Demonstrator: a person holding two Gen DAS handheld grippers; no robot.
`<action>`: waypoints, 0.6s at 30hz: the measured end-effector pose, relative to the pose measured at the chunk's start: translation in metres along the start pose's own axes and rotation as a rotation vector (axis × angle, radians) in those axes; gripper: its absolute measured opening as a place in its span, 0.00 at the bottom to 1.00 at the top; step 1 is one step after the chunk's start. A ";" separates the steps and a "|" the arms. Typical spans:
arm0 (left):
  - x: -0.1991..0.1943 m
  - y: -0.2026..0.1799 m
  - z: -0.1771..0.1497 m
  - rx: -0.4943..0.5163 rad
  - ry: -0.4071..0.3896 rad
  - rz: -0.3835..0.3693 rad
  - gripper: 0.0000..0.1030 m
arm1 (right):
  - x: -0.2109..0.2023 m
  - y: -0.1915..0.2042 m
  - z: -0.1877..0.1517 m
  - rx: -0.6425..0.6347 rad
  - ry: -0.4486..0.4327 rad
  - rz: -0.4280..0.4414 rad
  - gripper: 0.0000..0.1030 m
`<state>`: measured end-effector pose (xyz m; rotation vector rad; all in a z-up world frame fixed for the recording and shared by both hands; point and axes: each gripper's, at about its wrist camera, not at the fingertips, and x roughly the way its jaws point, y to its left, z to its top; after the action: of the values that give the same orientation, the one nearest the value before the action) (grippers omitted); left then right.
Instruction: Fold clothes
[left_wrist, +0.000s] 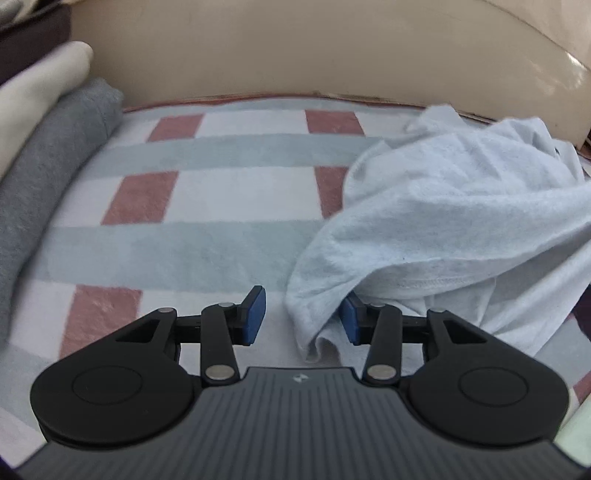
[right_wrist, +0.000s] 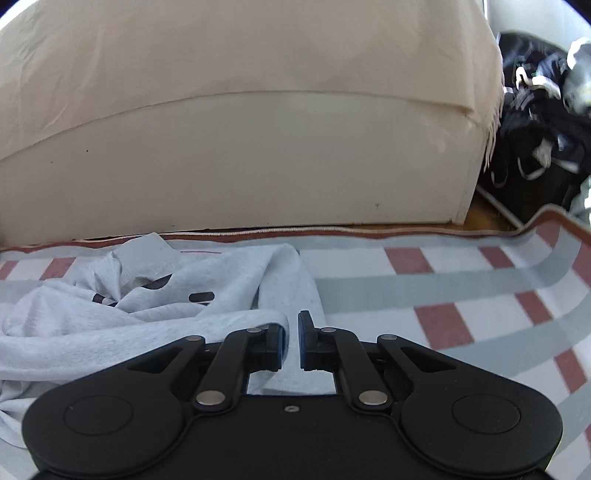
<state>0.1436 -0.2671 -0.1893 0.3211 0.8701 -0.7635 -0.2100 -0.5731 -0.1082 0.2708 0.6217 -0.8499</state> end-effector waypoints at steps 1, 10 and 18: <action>0.002 -0.002 -0.001 0.009 0.004 -0.001 0.41 | 0.000 0.003 0.000 -0.016 -0.004 -0.006 0.08; -0.004 -0.009 0.000 0.017 -0.015 0.070 0.04 | 0.004 0.001 -0.006 0.003 0.036 0.031 0.08; -0.075 0.027 0.007 -0.194 -0.256 0.226 0.04 | -0.017 0.006 -0.016 -0.002 0.202 0.311 0.11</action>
<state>0.1364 -0.2170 -0.1272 0.1416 0.6466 -0.4926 -0.2205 -0.5518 -0.1103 0.4423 0.7456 -0.5258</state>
